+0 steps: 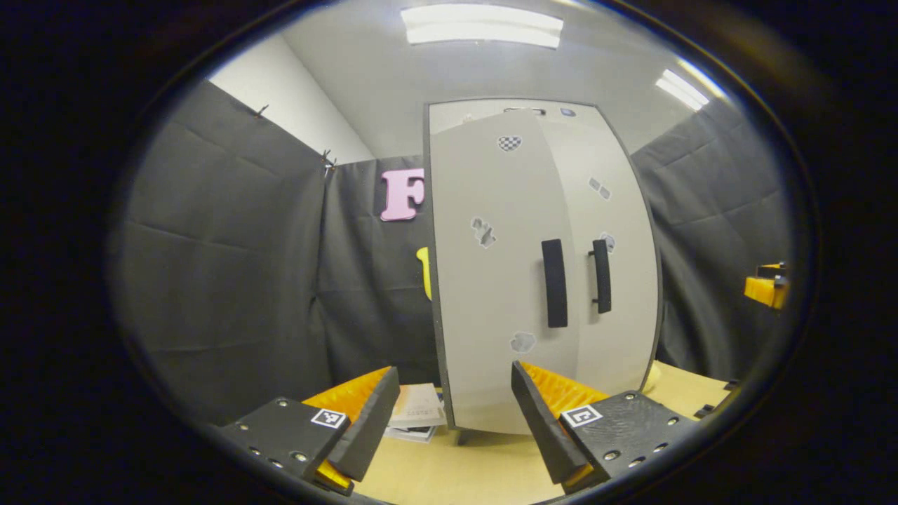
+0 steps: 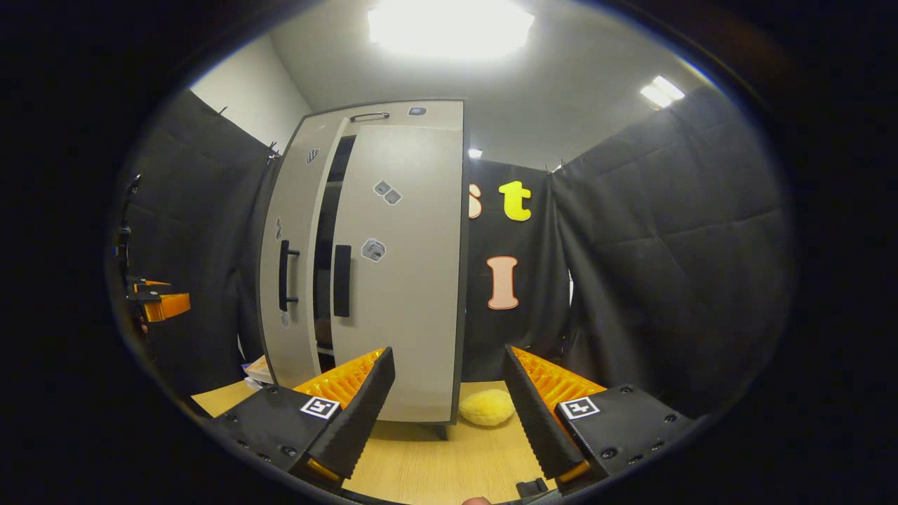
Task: Grab one shoe with the right hand and put it into the shoe cabinet, grab the other shoe with the left hand and put it into the shoe cabinet; then close the right door with the right hand and the left door with the left hand.
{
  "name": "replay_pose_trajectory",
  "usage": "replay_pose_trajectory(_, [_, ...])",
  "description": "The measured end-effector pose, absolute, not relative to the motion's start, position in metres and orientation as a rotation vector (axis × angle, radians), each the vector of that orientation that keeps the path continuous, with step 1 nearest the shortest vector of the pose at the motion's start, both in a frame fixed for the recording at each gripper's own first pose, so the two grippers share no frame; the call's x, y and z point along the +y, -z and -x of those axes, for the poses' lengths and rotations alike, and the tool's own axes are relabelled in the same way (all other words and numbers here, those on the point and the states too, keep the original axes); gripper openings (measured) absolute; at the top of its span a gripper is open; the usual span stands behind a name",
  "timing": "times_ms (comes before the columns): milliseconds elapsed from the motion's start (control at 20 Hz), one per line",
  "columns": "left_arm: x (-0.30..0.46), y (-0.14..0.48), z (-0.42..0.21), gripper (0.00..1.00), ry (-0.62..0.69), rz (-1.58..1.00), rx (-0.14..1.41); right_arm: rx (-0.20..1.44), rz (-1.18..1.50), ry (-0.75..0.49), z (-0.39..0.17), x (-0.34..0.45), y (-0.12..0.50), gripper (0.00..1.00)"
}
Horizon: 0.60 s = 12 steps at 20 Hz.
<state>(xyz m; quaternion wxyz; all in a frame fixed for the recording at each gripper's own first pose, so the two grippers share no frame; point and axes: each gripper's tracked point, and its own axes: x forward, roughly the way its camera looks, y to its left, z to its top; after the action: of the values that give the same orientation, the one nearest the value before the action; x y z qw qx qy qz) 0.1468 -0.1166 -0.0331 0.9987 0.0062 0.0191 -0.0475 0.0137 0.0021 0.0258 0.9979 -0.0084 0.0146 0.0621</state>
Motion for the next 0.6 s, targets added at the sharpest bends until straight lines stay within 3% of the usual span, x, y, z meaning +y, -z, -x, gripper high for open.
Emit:
replay_pose_trajectory(450, [-0.095,0.038,-0.140,1.00,0.037,-0.023,0.047,0.029,0.011,-0.127,-0.006,0.008,-0.023,0.98])
replay_pose_trajectory(500, [-0.095,0.037,-0.137,0.94,0.036,-0.029,0.046,0.030,0.010,-0.126,-0.006,0.009,-0.023,0.98])
replay_pose_trajectory(600, [-0.094,0.037,-0.137,1.00,0.033,-0.035,0.043,0.030,0.005,-0.127,-0.004,0.007,-0.022,0.98])
